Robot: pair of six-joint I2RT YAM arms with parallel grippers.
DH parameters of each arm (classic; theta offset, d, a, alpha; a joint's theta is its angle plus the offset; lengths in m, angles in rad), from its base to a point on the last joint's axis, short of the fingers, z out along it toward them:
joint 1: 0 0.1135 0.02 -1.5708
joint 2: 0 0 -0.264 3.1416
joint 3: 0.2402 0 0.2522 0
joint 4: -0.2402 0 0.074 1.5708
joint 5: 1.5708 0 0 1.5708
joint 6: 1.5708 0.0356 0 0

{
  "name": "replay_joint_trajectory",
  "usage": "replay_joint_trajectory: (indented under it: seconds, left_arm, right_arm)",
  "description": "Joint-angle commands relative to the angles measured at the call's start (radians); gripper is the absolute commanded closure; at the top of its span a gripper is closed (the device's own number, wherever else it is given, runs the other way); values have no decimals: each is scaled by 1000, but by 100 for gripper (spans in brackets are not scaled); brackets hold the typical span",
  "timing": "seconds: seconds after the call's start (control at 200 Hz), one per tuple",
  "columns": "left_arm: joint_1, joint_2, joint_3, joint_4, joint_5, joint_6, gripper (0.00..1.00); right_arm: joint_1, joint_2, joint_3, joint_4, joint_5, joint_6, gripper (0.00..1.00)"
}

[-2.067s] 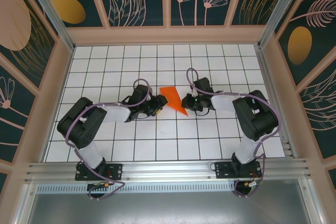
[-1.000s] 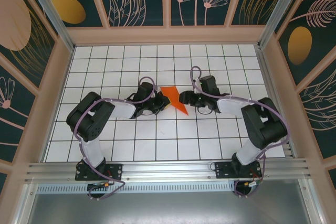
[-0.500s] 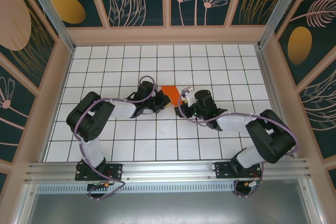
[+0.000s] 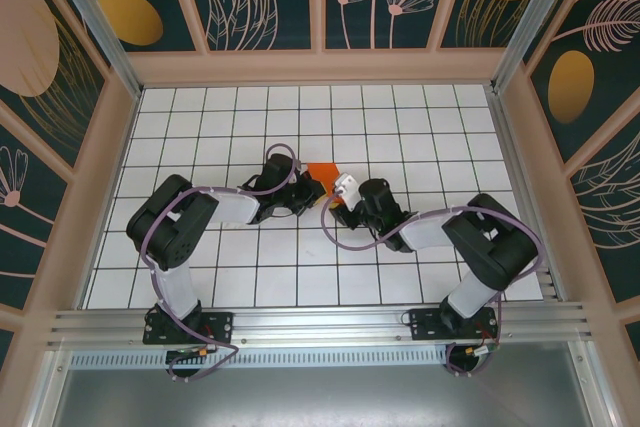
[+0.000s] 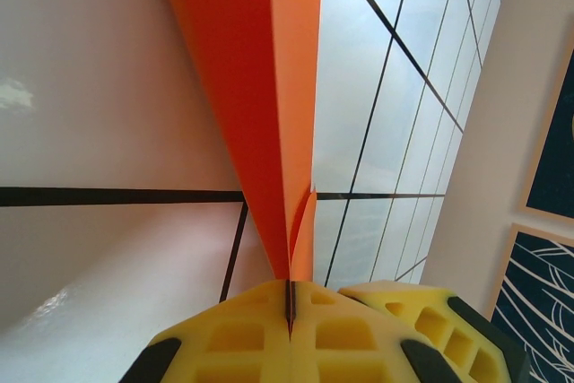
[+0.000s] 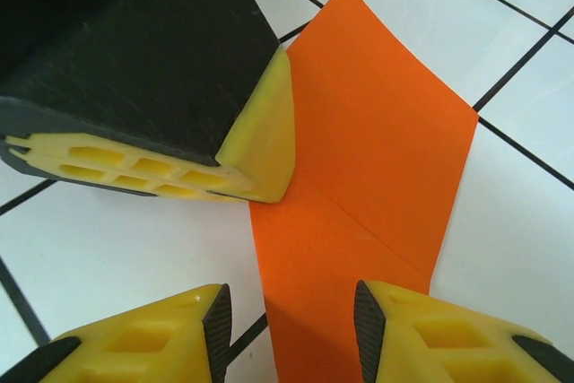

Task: Fold a paper plane with a square sheet of paper (pick it up from the middle)
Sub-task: Fold the wing for the fifth time at the center of the table.

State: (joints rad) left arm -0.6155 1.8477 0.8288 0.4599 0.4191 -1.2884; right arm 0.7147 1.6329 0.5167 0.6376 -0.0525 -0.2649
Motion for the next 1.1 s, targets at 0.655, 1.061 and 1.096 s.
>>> replay_joint_trajectory:
  seconds: [0.655,1.061,1.096]
  left_arm:
    - [-5,-15,24,-37,20,-15,99]
    - [61,-102,49,-127,-11,58,66]
    - [73,-122,49,-147,-25,71,64]
  right_arm:
    - [12,130,60,124,0,-76,70]
    - [-2,108,55,83,-88,-5,94]
    - [-7,103,55,78,-109,11,96]
